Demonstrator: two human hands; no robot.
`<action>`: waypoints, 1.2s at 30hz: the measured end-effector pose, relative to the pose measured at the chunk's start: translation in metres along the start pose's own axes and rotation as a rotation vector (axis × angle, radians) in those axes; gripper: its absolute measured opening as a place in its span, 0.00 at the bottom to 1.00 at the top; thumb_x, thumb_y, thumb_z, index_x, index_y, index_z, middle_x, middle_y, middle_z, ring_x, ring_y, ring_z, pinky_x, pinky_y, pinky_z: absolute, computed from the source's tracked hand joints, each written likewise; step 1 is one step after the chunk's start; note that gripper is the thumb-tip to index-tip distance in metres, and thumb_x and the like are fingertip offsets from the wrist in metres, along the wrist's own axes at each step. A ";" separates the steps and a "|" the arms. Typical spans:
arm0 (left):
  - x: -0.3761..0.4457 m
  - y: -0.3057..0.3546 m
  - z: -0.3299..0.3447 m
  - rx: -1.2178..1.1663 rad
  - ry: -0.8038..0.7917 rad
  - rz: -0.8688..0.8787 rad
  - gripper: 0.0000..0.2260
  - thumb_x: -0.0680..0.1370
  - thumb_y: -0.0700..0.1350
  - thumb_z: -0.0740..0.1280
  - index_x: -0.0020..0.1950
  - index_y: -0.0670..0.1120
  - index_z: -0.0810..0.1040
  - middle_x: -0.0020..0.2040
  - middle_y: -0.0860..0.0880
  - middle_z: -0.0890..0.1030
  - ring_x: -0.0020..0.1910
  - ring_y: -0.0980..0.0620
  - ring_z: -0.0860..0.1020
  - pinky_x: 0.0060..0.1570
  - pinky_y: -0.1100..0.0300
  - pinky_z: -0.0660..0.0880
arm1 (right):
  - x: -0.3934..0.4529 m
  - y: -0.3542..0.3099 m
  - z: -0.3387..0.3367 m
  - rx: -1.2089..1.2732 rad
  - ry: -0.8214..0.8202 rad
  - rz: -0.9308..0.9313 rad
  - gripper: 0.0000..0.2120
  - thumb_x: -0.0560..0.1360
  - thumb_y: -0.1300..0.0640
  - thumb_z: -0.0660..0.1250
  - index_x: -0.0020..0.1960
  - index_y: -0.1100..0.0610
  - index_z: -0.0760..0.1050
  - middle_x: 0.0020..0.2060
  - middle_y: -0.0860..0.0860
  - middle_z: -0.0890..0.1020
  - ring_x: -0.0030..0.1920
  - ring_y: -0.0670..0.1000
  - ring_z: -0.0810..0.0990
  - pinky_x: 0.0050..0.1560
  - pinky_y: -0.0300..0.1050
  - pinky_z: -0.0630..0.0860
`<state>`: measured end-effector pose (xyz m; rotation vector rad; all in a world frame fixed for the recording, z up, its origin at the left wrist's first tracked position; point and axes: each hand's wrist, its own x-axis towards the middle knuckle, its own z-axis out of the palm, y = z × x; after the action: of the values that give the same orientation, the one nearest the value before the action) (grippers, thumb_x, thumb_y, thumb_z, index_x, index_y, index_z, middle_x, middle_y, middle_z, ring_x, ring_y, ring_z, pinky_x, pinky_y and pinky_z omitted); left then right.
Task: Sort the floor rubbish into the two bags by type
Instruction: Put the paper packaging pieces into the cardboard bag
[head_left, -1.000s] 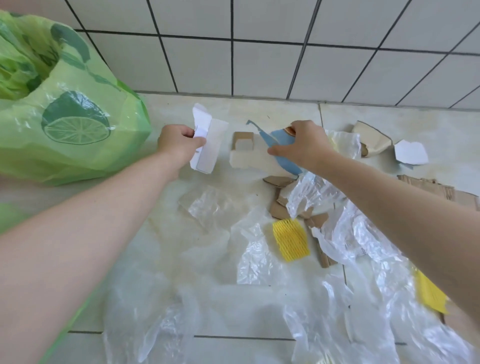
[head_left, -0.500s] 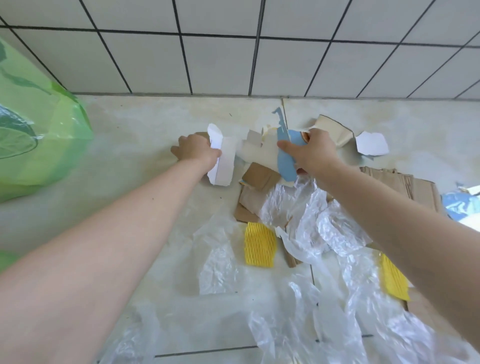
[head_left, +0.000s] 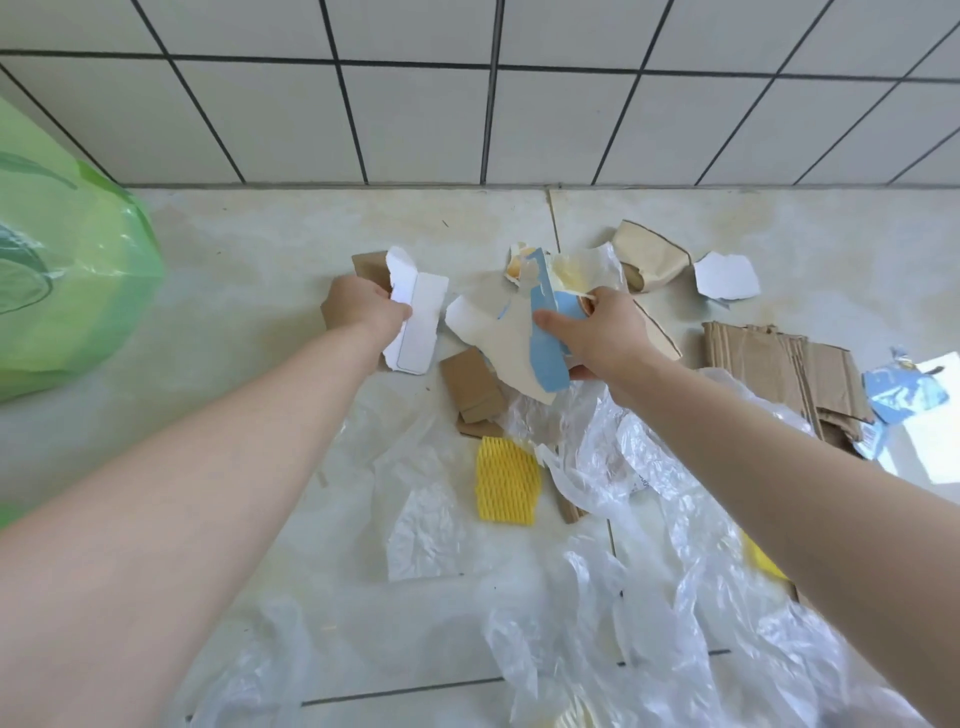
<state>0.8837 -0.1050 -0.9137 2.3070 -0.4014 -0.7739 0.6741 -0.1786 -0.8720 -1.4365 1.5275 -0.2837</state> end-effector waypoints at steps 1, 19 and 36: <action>-0.001 -0.002 -0.005 -0.038 0.005 0.006 0.10 0.71 0.41 0.72 0.33 0.46 0.73 0.36 0.47 0.77 0.41 0.46 0.75 0.41 0.59 0.71 | -0.001 0.000 0.000 -0.003 0.004 -0.004 0.21 0.71 0.50 0.73 0.58 0.59 0.72 0.53 0.55 0.79 0.47 0.56 0.83 0.33 0.48 0.82; -0.090 -0.008 0.008 -0.225 -0.360 -0.124 0.07 0.70 0.35 0.72 0.46 0.39 0.77 0.41 0.42 0.78 0.31 0.49 0.72 0.32 0.62 0.69 | -0.050 0.022 -0.025 0.180 -0.041 0.119 0.18 0.70 0.54 0.75 0.54 0.61 0.73 0.52 0.57 0.81 0.46 0.55 0.83 0.38 0.50 0.83; -0.080 -0.027 0.003 -0.283 -0.236 -0.058 0.09 0.69 0.37 0.73 0.35 0.43 0.75 0.44 0.40 0.82 0.43 0.44 0.80 0.47 0.48 0.78 | -0.073 0.038 -0.006 -0.096 -0.187 0.192 0.14 0.70 0.57 0.74 0.50 0.60 0.72 0.46 0.56 0.80 0.44 0.54 0.81 0.38 0.48 0.81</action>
<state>0.8215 -0.0490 -0.9005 1.9780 -0.3071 -1.0658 0.6324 -0.1080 -0.8613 -1.3381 1.5274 0.0389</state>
